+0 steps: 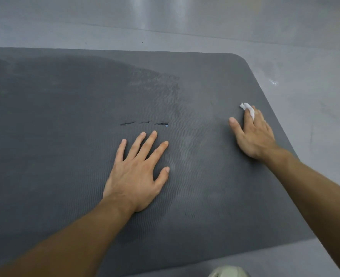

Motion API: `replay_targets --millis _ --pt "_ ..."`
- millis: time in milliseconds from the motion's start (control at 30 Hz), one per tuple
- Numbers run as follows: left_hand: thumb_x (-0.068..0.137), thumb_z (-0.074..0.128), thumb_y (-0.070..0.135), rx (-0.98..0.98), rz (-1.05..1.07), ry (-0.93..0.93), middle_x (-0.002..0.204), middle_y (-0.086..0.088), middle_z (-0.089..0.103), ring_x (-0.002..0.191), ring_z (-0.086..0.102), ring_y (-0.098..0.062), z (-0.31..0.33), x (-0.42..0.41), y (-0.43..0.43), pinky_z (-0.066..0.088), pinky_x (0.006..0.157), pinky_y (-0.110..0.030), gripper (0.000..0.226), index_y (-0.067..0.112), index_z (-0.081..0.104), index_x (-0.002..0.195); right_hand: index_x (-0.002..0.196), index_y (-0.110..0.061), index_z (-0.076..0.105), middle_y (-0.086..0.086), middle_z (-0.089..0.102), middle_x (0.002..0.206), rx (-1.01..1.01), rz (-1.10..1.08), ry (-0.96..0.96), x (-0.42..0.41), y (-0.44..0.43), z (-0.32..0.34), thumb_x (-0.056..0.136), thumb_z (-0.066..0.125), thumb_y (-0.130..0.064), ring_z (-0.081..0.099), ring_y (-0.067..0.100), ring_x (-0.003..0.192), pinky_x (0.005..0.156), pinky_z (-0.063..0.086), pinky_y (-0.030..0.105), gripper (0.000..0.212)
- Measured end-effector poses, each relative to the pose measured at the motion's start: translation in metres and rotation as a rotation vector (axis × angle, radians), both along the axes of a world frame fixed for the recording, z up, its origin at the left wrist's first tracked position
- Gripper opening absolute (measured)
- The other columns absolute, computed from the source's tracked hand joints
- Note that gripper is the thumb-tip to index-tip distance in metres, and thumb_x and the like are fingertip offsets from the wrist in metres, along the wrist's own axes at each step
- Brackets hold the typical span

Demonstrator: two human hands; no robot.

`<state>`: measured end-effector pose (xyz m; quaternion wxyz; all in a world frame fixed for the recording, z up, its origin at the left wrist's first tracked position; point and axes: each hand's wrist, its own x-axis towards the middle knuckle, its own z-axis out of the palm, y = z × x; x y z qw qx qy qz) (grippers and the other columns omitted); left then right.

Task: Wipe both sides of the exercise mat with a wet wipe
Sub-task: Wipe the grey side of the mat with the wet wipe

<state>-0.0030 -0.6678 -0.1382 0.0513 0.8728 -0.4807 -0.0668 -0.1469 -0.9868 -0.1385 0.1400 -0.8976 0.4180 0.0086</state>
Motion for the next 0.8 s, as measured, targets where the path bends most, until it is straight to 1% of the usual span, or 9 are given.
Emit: replay_targets --millis 67,167,333,400,467,567,633,700,800 --pt "0.099 0.011 0.063 -0.006 -0.001 0.003 0.171 0.010 -0.004 0.157 -0.008 -0.014 0.000 0.001 0.000 0.003 0.126 -0.054 0.067 0.041 0.007 0.162 0.162 -0.021 0.004 -0.003 0.002 0.171 0.001 0.016 0.004 0.009 0.007 0.000 0.086 0.005 -0.085 -0.003 0.018 0.157 0.127 0.004 0.042 0.099" --pt "0.099 0.010 0.064 0.001 0.000 -0.003 0.171 0.010 -0.004 0.157 -0.009 -0.014 -0.001 0.000 0.000 0.003 0.126 -0.054 0.067 0.041 0.007 0.162 0.163 -0.017 0.001 0.001 -0.001 0.171 -0.040 0.136 0.016 -0.004 0.033 0.004 0.091 0.008 -0.080 -0.004 0.018 0.157 0.127 0.003 0.036 0.096" --pt "0.098 0.009 0.067 0.020 -0.006 -0.012 0.171 0.009 -0.002 0.158 -0.006 -0.016 0.000 0.000 0.000 0.003 0.125 -0.057 0.068 0.042 0.008 0.162 0.163 -0.019 0.005 -0.004 -0.001 0.170 -0.078 0.315 0.041 -0.041 0.092 0.008 0.097 0.013 -0.070 -0.010 0.011 0.156 0.124 -0.003 0.029 0.084" --pt "0.097 0.007 0.070 0.031 -0.009 -0.013 0.171 0.009 -0.004 0.158 -0.008 -0.017 0.000 0.000 -0.001 0.001 0.125 -0.056 0.070 0.042 0.006 0.162 0.163 -0.019 0.006 -0.003 -0.001 0.171 -0.110 0.388 0.054 -0.064 0.115 0.009 0.101 0.015 -0.067 -0.009 0.010 0.156 0.127 0.002 0.033 0.080" --pt "0.096 0.004 0.072 0.035 -0.007 -0.017 0.171 0.009 -0.006 0.158 -0.009 -0.017 0.001 0.000 0.000 0.000 0.125 -0.056 0.071 0.043 0.003 0.161 0.163 -0.017 0.011 -0.003 0.005 0.171 -0.147 0.439 0.075 -0.093 0.134 0.010 0.103 0.017 -0.065 -0.002 0.012 0.157 0.127 0.012 0.038 0.077" --pt "0.095 0.003 0.072 0.024 -0.007 -0.019 0.171 0.009 -0.006 0.158 -0.009 -0.017 0.000 0.000 -0.001 0.000 0.125 -0.056 0.072 0.043 0.004 0.161 0.162 -0.016 0.018 -0.002 0.013 0.170 -0.162 0.353 0.090 -0.132 0.139 0.014 0.101 0.024 -0.064 0.010 0.016 0.157 0.125 0.018 0.038 0.077" --pt "0.096 0.005 0.072 0.014 -0.003 -0.011 0.171 0.009 -0.004 0.158 -0.007 -0.017 0.000 0.000 -0.001 0.001 0.125 -0.056 0.072 0.043 0.007 0.161 0.162 -0.017 0.016 -0.001 0.015 0.169 -0.154 0.233 0.096 -0.142 0.123 0.016 0.100 0.020 -0.066 0.013 0.018 0.156 0.124 0.017 0.038 0.080" --pt "0.096 0.006 0.072 0.011 -0.006 -0.012 0.171 0.009 -0.004 0.158 -0.007 -0.017 -0.001 0.000 -0.001 0.001 0.125 -0.056 0.072 0.043 0.007 0.161 0.163 -0.019 0.010 0.002 0.015 0.170 -0.124 0.126 0.092 -0.132 0.094 0.014 0.097 0.012 -0.072 0.011 0.019 0.156 0.125 0.013 0.036 0.085" --pt "0.097 0.008 0.072 0.003 -0.016 -0.009 0.172 0.008 -0.002 0.158 -0.005 -0.018 -0.002 0.001 0.000 0.001 0.126 -0.056 0.071 0.042 0.008 0.161 0.162 -0.025 0.004 -0.001 0.009 0.170 -0.076 0.001 0.039 -0.093 0.043 0.005 0.092 0.007 -0.077 0.005 0.019 0.157 0.127 0.010 0.041 0.088"
